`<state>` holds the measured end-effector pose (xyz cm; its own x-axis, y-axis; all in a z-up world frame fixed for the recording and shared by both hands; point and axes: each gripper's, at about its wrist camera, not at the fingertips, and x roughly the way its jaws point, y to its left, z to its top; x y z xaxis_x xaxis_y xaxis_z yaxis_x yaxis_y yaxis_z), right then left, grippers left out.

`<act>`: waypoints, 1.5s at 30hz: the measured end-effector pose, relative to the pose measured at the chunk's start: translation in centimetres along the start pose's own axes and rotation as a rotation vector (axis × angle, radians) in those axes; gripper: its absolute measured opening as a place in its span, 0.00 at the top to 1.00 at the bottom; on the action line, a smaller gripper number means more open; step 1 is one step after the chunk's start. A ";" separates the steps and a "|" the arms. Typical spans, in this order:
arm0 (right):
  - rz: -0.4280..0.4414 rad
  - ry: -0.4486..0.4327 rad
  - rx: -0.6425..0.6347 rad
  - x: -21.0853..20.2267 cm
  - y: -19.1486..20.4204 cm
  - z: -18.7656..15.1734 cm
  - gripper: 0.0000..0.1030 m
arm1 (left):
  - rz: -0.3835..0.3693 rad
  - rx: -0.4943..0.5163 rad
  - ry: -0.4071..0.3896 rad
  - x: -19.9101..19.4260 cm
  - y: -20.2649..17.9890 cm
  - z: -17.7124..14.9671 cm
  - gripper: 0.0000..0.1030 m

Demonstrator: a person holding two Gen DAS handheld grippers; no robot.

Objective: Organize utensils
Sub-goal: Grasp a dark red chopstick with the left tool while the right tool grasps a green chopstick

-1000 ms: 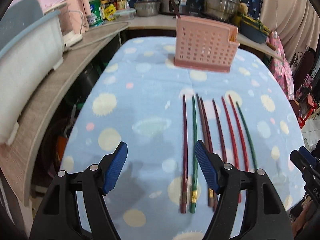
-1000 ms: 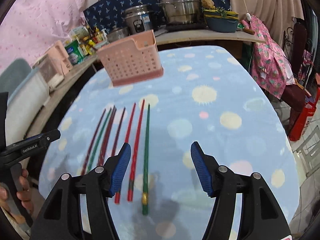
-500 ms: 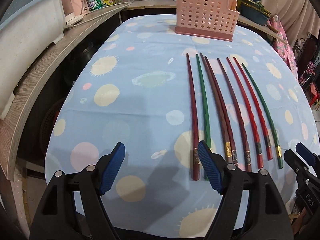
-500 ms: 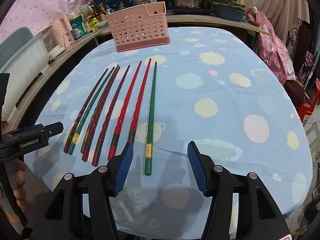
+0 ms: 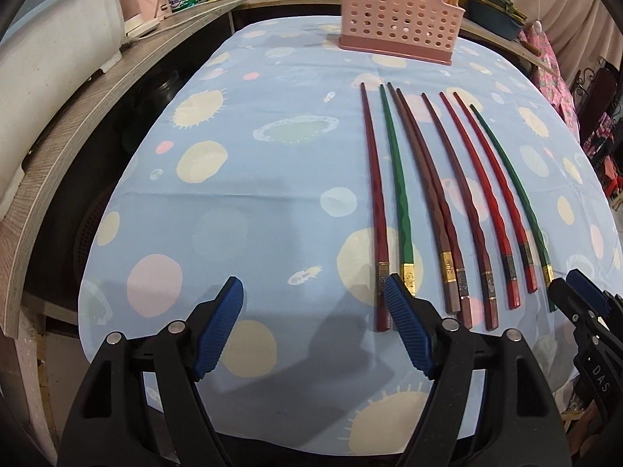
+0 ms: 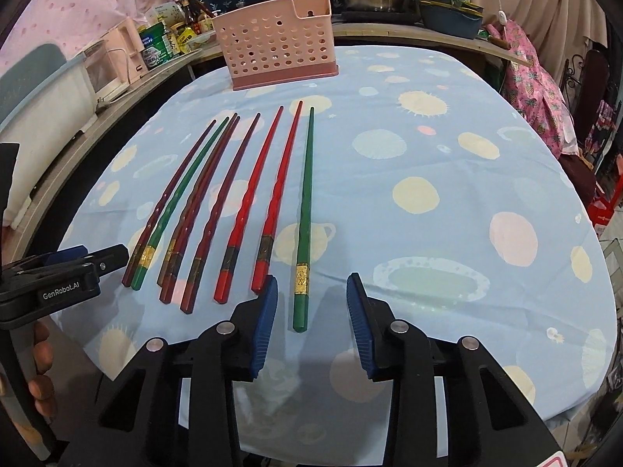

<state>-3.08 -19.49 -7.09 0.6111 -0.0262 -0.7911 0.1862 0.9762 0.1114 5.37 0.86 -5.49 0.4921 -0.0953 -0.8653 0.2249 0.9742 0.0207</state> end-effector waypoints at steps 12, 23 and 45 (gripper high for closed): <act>0.008 0.019 -0.006 0.5 0.1 -0.2 0.74 | -0.003 0.021 0.013 0.6 -0.4 -0.3 0.31; 0.001 0.017 -0.014 0.5 0.2 -0.3 0.75 | 0.001 0.011 0.027 1.2 -0.3 -0.3 0.31; -0.004 0.014 -0.031 0.3 -0.1 -0.2 0.93 | -0.101 -0.010 0.068 0.6 -0.3 0.3 0.93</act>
<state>-3.05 -19.55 -7.43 0.6000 -0.0272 -0.7996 0.1641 0.9824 0.0897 5.86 0.42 -5.85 0.4096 -0.1791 -0.8945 0.2618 0.9624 -0.0728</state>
